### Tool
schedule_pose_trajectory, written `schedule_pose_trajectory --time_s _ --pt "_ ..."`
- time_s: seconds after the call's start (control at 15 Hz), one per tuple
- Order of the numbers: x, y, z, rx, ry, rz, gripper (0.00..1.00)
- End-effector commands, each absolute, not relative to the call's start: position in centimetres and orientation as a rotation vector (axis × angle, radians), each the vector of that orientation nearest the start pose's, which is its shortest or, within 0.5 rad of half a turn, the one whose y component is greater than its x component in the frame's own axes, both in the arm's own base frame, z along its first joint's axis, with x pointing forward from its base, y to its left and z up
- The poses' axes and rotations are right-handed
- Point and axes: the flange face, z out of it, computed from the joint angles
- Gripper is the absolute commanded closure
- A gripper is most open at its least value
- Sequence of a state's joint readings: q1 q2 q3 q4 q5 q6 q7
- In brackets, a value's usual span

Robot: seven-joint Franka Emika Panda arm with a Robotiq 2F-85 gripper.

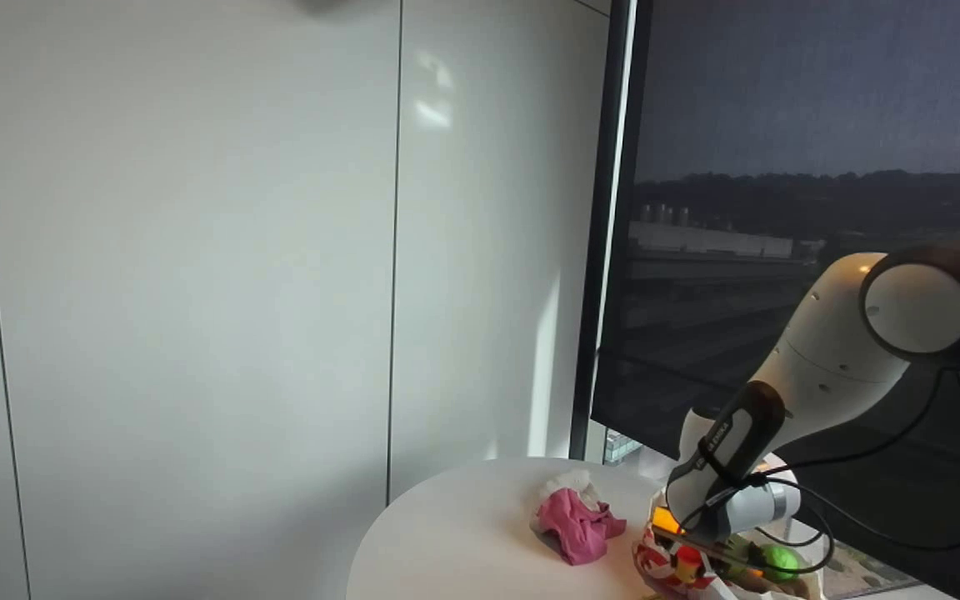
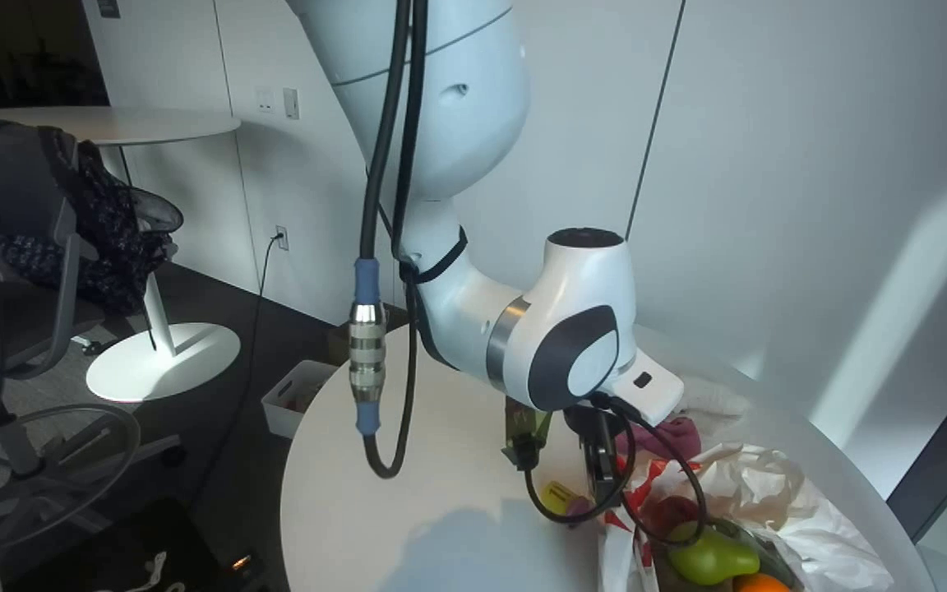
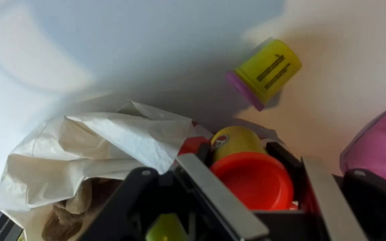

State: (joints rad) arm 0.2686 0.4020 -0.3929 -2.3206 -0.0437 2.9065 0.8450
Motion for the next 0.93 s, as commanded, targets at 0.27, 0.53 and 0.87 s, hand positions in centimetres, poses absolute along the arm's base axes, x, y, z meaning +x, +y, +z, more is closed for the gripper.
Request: schedule_pose_trajectory --time_s 0.27,0.53,0.87 --pt "55.7 -13.0 25.3 -2.802 1.578 -0.476 0.78" --pt "56.3 -16.2 25.0 -2.797 1.693 -0.564 0.78" --pt "56.3 -19.3 22.8 -2.784 1.822 -0.555 0.78"
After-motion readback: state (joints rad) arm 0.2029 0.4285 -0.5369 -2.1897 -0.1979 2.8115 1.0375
